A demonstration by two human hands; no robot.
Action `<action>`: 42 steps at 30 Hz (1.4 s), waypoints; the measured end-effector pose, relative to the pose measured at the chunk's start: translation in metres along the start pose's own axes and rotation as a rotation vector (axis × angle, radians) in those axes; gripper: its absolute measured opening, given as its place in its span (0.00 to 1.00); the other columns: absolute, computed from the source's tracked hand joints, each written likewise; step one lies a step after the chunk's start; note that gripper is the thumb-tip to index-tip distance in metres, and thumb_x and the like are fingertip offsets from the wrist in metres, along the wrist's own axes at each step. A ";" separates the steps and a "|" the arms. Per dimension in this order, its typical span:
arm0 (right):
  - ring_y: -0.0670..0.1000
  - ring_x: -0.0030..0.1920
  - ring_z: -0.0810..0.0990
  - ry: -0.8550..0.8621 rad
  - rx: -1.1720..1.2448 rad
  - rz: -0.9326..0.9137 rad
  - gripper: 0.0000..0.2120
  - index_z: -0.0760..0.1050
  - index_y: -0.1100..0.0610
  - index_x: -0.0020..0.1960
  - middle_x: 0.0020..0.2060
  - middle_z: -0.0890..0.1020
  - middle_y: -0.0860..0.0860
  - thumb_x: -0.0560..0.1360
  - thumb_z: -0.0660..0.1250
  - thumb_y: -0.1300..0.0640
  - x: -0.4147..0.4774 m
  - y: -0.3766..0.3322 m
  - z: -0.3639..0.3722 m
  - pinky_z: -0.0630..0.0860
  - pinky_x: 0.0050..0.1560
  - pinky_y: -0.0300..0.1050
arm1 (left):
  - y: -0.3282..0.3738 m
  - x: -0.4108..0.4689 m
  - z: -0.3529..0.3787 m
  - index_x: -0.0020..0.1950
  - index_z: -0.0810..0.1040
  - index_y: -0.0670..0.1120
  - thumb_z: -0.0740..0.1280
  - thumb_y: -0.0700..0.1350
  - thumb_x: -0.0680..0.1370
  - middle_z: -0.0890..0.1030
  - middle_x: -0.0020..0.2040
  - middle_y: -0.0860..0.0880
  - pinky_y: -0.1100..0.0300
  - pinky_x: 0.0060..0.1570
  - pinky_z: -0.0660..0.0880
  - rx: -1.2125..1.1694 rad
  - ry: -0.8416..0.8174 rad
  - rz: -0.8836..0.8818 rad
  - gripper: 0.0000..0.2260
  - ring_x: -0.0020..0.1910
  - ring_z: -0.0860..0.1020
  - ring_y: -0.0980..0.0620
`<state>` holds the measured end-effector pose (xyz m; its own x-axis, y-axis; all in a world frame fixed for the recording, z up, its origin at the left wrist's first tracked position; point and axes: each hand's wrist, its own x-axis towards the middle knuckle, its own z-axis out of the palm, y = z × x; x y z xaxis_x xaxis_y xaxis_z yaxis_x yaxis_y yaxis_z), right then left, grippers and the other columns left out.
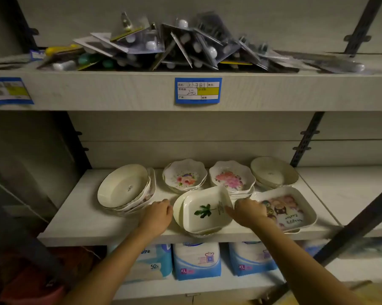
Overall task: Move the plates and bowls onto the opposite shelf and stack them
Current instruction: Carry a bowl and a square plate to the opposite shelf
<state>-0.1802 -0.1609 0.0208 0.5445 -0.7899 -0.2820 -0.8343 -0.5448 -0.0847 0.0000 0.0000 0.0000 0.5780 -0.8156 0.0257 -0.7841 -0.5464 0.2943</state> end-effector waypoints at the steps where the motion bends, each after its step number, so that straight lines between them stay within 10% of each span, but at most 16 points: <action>1: 0.54 0.51 0.80 -0.024 0.027 0.002 0.24 0.76 0.58 0.54 0.46 0.79 0.53 0.77 0.52 0.40 0.004 0.000 0.002 0.77 0.55 0.49 | -0.001 0.001 0.002 0.47 0.74 0.41 0.53 0.46 0.80 0.82 0.46 0.41 0.54 0.41 0.71 -0.007 -0.032 -0.013 0.13 0.42 0.78 0.44; 15: 0.49 0.38 0.74 0.023 0.087 0.007 0.13 0.68 0.54 0.37 0.43 0.77 0.53 0.79 0.53 0.55 0.006 0.046 -0.027 0.69 0.38 0.39 | 0.004 0.019 0.027 0.44 0.77 0.41 0.56 0.60 0.76 0.80 0.44 0.42 0.58 0.41 0.69 -0.194 -0.259 -0.294 0.23 0.43 0.76 0.45; 22: 0.55 0.43 0.80 0.071 0.254 0.165 0.16 0.77 0.59 0.50 0.46 0.82 0.57 0.78 0.54 0.52 -0.010 0.085 -0.025 0.76 0.46 0.47 | 0.013 0.025 0.028 0.29 0.65 0.45 0.60 0.43 0.73 0.69 0.30 0.49 0.60 0.36 0.65 -0.247 -0.357 -0.373 0.13 0.40 0.72 0.45; 42: 0.49 0.39 0.78 0.274 0.594 0.333 0.18 0.76 0.57 0.43 0.38 0.78 0.52 0.80 0.52 0.49 -0.119 0.142 -0.022 0.76 0.46 0.45 | 0.056 0.016 -0.009 0.34 0.74 0.40 0.62 0.42 0.73 0.75 0.35 0.41 0.58 0.34 0.62 -0.298 -0.274 -0.052 0.09 0.36 0.72 0.47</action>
<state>-0.3610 -0.1506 0.0638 0.1914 -0.9715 -0.1402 -0.8230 -0.0810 -0.5623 -0.0323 -0.0419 0.0254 0.5017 -0.8311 -0.2402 -0.6326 -0.5418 0.5535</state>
